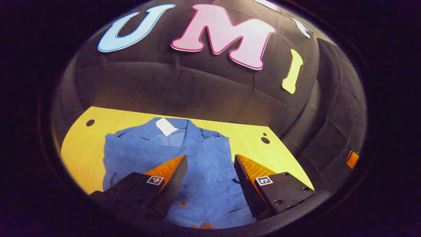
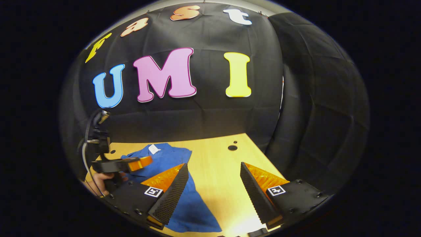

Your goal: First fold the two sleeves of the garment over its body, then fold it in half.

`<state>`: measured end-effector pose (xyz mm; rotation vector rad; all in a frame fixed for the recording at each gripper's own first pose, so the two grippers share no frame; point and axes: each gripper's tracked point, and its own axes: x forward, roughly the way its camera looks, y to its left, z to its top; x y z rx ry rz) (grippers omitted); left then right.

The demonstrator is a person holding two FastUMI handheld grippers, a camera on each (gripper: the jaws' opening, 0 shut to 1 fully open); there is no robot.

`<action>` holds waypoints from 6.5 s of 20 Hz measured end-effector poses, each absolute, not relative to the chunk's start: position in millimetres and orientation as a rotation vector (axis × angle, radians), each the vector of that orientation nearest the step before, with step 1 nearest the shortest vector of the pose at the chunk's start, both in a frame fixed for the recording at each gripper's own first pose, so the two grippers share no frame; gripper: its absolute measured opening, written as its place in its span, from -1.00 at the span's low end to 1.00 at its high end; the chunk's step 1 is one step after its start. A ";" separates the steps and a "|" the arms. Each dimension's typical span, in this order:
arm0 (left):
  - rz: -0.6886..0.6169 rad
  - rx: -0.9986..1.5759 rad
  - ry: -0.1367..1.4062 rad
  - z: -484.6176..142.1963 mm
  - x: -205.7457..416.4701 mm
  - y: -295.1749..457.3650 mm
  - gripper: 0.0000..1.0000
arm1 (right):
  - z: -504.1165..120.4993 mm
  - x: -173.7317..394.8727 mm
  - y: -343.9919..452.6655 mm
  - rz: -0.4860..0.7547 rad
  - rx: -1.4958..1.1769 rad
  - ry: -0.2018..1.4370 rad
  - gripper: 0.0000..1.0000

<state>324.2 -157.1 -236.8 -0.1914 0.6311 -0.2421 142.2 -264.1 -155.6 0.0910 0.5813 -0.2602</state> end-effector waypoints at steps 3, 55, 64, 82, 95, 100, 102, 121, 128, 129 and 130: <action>-0.206 -0.125 0.678 -243.6 232.8 -96.4 0.68 | -203.8 103.3 -244.3 -0.249 0.112 0.715 0.97; -0.157 -0.145 0.591 -207.9 358.5 35.8 -1.00 | -234.9 341.0 -146.6 -0.041 0.233 0.757 -0.93; 0.003 -0.012 0.409 -262.9 538.0 82.0 -0.39 | -291.7 508.3 -204.8 -0.179 0.203 0.574 -0.02; -0.030 -0.061 0.115 -62.3 296.4 43.2 0.69 | -79.3 278.4 -86.4 -0.050 0.032 0.294 0.94; -0.135 -0.056 0.116 -60.2 57.5 -27.0 0.68 | 10.9 71.9 -23.9 0.021 0.019 0.175 0.80; -0.073 -0.053 0.142 -58.0 42.1 -23.2 0.68 | 7.9 63.9 -31.2 0.028 0.088 0.205 0.96; -0.052 -0.069 0.118 -50.2 42.1 -19.4 0.68 | 16.3 67.9 -36.3 0.026 0.061 0.179 0.76; 0.046 -0.107 0.097 -48.9 14.9 10.4 0.68 | 12.9 51.2 -17.9 0.047 -0.034 0.181 0.95; 0.029 -0.155 0.105 -52.1 7.9 9.6 0.69 | 26.0 42.3 -18.0 0.020 -0.080 0.139 0.97; 0.025 -0.154 0.104 -52.5 8.1 9.5 0.68 | 28.1 40.6 -18.1 0.017 -0.073 0.134 0.98; 0.024 -0.149 0.102 -52.0 7.6 8.5 0.68 | 28.4 39.3 -19.1 0.012 -0.072 0.131 0.99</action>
